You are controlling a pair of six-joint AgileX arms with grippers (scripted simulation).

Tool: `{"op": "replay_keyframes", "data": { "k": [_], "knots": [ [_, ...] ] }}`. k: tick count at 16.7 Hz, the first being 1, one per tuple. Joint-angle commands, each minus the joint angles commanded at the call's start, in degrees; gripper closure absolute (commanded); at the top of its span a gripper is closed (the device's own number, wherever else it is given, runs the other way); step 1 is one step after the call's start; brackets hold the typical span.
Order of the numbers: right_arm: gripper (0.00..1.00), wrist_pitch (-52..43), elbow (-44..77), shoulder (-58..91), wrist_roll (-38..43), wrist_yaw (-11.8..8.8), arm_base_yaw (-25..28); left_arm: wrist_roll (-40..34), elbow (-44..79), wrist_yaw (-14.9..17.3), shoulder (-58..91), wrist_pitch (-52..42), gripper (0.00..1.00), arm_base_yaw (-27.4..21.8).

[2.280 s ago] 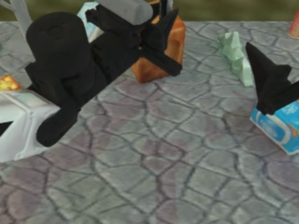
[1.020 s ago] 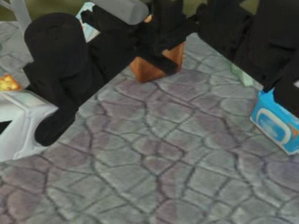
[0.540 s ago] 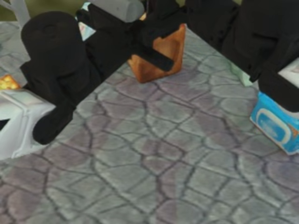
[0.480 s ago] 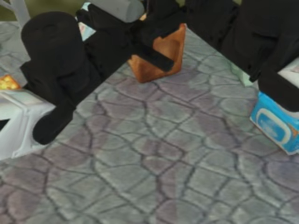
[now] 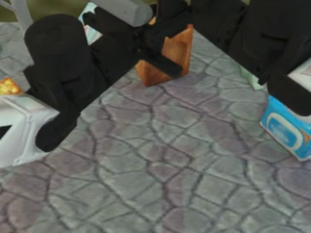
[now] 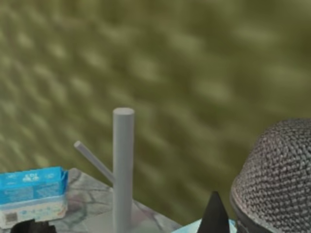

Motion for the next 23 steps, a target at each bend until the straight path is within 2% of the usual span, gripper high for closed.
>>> {"op": "replay_keyframes", "data": {
  "k": [3,12,23],
  "knots": [
    [0.98,0.0,0.0,0.0,0.0,0.0,0.0,0.0,0.0,0.0,0.0,0.0,1.0,0.0],
    [1.0,0.0,0.0,0.0,0.0,0.0,0.0,0.0,0.0,0.0,0.0,0.0,1.0,0.0],
    [1.0,0.0,0.0,0.0,0.0,0.0,0.0,0.0,0.0,0.0,0.0,0.0,0.17,0.0]
  ]
}}
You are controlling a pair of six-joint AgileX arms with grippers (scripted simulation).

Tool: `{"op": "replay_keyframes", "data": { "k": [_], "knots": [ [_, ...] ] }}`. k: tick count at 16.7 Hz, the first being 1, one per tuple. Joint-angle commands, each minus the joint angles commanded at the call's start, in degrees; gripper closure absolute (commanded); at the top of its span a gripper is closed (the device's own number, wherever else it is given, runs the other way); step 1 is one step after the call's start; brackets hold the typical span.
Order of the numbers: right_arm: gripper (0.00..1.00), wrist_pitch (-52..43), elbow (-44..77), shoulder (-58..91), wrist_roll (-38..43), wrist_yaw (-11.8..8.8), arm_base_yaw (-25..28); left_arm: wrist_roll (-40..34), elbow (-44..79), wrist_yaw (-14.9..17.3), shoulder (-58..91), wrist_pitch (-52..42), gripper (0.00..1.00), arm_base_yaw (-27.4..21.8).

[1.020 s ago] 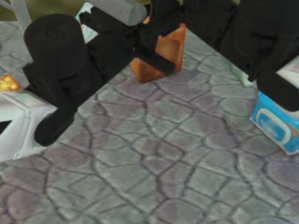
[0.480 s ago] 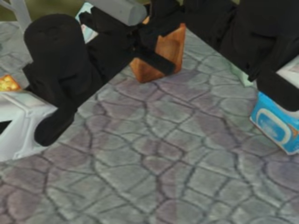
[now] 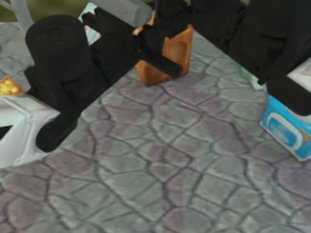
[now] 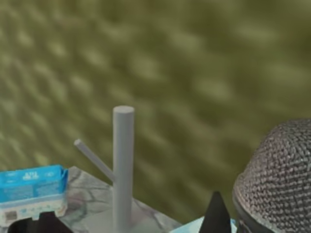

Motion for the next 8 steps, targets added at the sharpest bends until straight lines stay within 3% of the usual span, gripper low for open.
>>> {"op": "replay_keyframes", "data": {
  "k": [2,8],
  "knots": [
    [1.0,0.0,0.0,0.0,0.0,0.0,0.0,0.0,0.0,0.0,0.0,0.0,0.02,0.0],
    [1.0,0.0,0.0,0.0,0.0,0.0,0.0,0.0,0.0,0.0,0.0,0.0,0.0,0.0]
  ]
}}
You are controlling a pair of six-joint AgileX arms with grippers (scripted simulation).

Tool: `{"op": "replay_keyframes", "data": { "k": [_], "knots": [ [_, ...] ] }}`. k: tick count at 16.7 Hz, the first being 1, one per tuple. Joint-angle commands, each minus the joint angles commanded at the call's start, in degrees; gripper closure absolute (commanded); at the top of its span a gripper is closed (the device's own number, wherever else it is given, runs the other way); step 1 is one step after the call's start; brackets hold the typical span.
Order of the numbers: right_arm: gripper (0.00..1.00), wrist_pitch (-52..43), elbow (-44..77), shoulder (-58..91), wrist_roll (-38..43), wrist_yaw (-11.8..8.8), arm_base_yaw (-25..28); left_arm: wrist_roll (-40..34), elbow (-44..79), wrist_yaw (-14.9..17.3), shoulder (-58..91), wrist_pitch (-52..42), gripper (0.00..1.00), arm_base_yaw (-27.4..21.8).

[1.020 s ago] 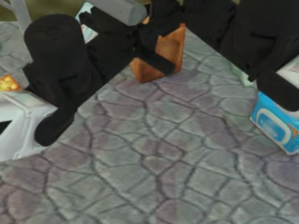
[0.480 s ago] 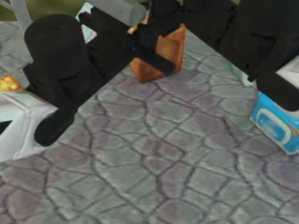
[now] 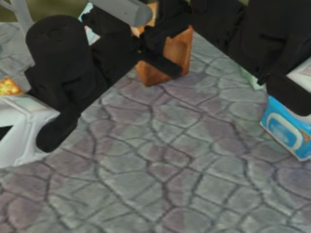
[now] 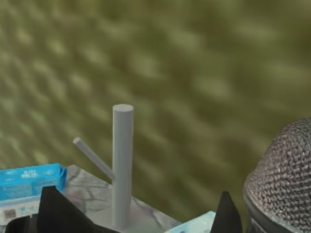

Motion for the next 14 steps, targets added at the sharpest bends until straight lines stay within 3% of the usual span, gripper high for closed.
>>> {"op": "replay_keyframes", "data": {
  "k": [5,12,14],
  "knots": [
    [1.0,0.05,0.24,-1.35,-0.48,0.28,-0.57,0.97,-1.72,-1.51,-0.27,-0.3,0.0,1.63],
    [1.0,-0.21,-4.86,-6.88,-0.36,-5.65,-5.97,0.85,-13.16,-0.06,-14.67,-2.92,0.0,4.41],
    [1.0,-0.25,-5.49,-7.5,-0.38,-6.43,-6.62,0.85,-14.46,0.16,-16.06,-3.12,0.0,4.7]
  ]
}}
